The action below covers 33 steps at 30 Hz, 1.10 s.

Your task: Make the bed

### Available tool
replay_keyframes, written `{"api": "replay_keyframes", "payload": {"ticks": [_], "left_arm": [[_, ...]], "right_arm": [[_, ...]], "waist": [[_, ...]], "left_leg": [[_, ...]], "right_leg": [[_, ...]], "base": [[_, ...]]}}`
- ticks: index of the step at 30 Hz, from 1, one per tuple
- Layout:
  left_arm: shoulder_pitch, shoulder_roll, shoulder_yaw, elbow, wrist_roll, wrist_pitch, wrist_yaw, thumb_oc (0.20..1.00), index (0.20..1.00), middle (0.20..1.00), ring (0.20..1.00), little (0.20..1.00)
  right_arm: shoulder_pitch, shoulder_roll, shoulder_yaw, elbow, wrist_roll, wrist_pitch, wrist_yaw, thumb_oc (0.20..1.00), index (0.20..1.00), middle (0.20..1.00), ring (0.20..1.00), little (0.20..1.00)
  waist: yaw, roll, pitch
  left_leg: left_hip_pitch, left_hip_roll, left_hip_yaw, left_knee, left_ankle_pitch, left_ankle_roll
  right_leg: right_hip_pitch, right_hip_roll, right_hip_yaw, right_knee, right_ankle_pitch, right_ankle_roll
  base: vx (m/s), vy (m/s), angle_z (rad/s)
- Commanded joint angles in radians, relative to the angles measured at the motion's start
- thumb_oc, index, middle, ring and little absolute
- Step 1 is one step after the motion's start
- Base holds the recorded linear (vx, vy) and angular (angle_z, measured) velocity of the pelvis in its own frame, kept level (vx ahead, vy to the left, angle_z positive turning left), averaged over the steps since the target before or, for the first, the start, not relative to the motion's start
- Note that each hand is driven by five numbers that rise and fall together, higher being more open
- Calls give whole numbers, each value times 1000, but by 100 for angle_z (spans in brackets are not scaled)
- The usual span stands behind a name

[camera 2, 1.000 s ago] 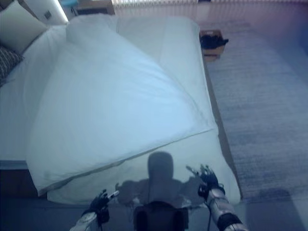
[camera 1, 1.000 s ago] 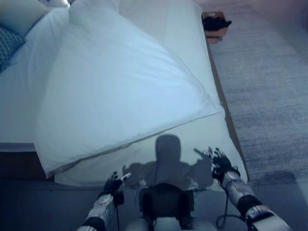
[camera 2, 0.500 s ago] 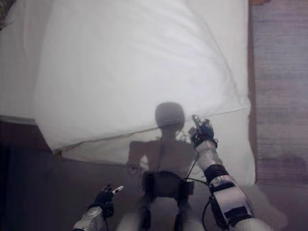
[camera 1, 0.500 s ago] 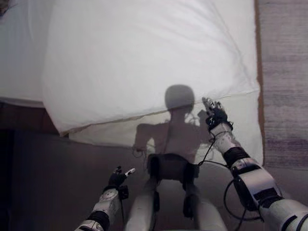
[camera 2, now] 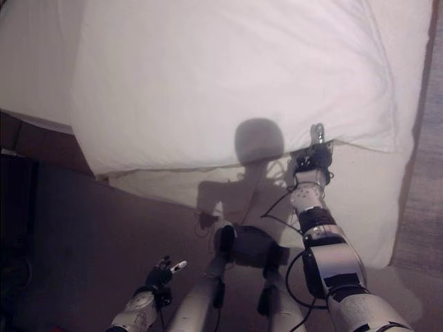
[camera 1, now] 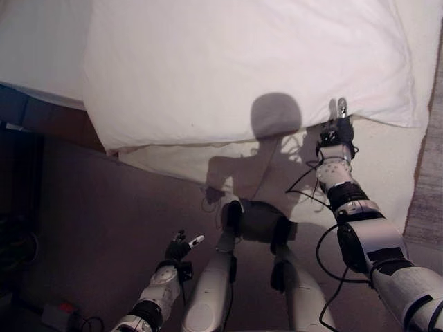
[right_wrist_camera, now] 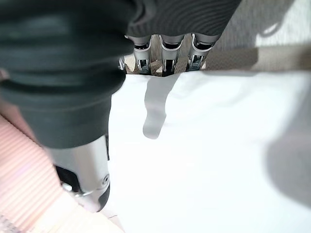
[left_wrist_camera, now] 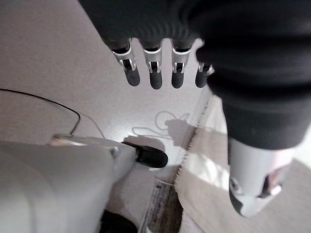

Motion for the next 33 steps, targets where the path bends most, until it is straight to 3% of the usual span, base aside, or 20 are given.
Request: {"api": "replay_keyframes", "payload": {"ticks": [1,9,10,11,12,18,23,27,33], "left_arm": [[-18,-2,-32,13,-19,-8,5,1000,1000,1000,1000,1000],[-21,12,-78,-69,-37,-18,0,1000,1000,1000,1000,1000],[-21,15,-91,-90,-38,-18,-5,1000,1000,1000,1000,1000],[-19,16,-102,-114,-41,-21,-12,1000,1000,1000,1000,1000],[-18,23,-119,-147,-43,-22,-22,1000,1000,1000,1000,1000],[0,56,-222,-358,-113,-13,-119,1000,1000,1000,1000,1000],[-7,91,-312,-562,-245,21,-192,1000,1000,1000,1000,1000],[-53,103,-378,-712,-397,37,-217,1000,1000,1000,1000,1000],[-192,80,-442,-781,-575,31,-206,1000,1000,1000,1000,1000]], "right_arm": [[-96,-69,38,-51,-18,-51,1,1000,1000,1000,1000,1000],[-241,-177,74,145,-84,42,-64,1000,1000,1000,1000,1000],[-261,-194,81,166,-94,54,-75,561,561,561,561,561],[-274,-204,83,176,-100,64,-77,457,457,457,457,457],[-292,-224,92,195,-111,67,-83,200,200,200,200,200],[-338,-267,123,200,-132,81,-86,200,200,200,200,200],[-359,-241,165,155,-169,84,-106,200,200,200,200,200],[-349,-207,209,53,-218,85,-115,200,200,200,200,200],[-319,-178,273,-66,-287,86,-121,200,200,200,200,200]], "waist": [[12,-18,13],[35,-3,25],[39,-1,26],[41,2,28],[43,7,30],[43,25,35],[22,24,38],[-11,6,40],[-67,-32,39]], "left_leg": [[51,-44,11,-1,-69,-18],[18,-46,-17,1,-57,-19],[14,-46,-22,2,-56,-19],[11,-48,-25,2,-55,-19],[8,-49,-28,3,-53,-18],[5,-61,-34,5,-52,-17],[26,-66,-16,8,-60,-17],[50,-70,3,15,-71,-16],[83,-72,38,35,-92,-11]], "right_leg": [[-20,-64,34,85,-54,88],[-60,-74,22,120,-65,82],[-61,-76,20,121,-67,82],[-63,-78,18,122,-68,82],[-65,-81,15,125,-67,83],[-63,-86,17,117,-64,85],[-41,-84,34,98,-53,87],[-15,-80,52,86,-42,88],[13,-77,91,72,-23,94]], "base": [[-3,-10,8],[-1,-23,12],[-3,-22,22],[-4,-16,22],[-1,-6,14],[-1,12,8],[-13,43,2],[-19,57,1],[-35,66,-8]]}}
